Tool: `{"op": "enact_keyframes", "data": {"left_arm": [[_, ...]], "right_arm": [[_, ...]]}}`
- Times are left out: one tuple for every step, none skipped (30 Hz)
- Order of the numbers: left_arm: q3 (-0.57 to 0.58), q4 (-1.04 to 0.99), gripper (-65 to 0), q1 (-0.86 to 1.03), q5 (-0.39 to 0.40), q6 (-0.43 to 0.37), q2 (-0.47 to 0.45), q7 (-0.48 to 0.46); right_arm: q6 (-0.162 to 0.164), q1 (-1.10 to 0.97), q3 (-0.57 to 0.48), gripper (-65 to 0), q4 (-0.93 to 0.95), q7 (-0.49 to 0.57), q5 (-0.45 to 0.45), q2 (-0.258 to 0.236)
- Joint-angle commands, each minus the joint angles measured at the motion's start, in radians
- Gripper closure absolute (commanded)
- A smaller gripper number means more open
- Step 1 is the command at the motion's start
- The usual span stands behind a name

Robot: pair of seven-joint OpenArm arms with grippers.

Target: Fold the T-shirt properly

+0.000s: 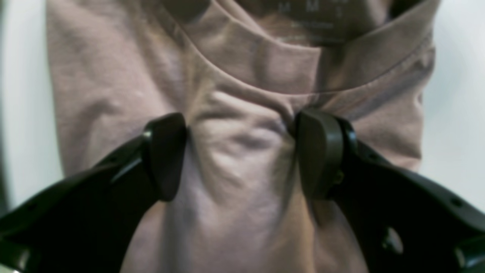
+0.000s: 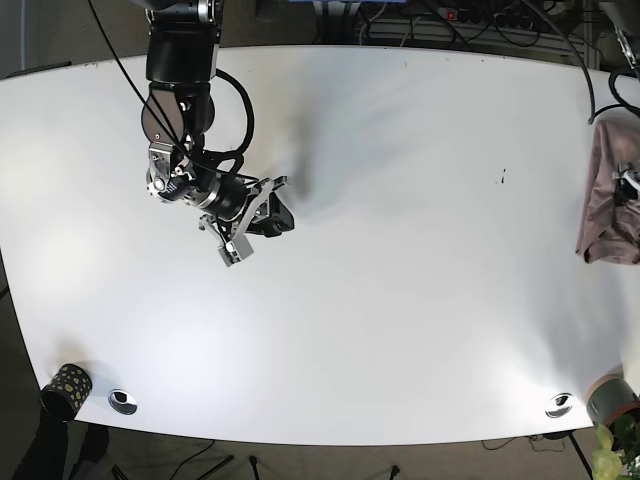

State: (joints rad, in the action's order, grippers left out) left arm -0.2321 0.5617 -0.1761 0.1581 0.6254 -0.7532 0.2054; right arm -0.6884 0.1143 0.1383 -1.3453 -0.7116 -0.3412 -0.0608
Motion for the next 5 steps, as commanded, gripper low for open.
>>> {"op": "enact_keyframes", "data": {"left_arm": [[0.006, -0.052, -41.5, 0.007, -0.073, -0.02, -0.052, -0.005], [0.006, -0.065, -41.5, 0.007, -0.073, -0.02, -0.068, -0.037], [0.006, -0.071, -41.5, 0.007, -0.073, -0.02, -0.078, -0.059], [0.004, -0.075, -41.5, 0.007, -0.071, -0.02, -0.084, -0.073], [0.001, -0.073, -41.5, 0.007, -0.068, -0.02, -0.093, -0.09]], "right_arm": [[-0.01, 0.022, 0.005, -13.0, -0.053, 0.03, -0.022, -0.004], [-0.01, 0.022, 0.005, -13.0, -0.064, 0.03, -0.022, -0.006], [-0.01, 0.02, 0.005, -13.0, -0.075, 0.03, -0.02, -0.007], [-0.01, 0.018, 0.005, -13.0, -0.081, 0.03, -0.019, -0.007], [-0.01, 0.014, 0.005, -13.0, -0.09, 0.03, -0.014, -0.007]]}}
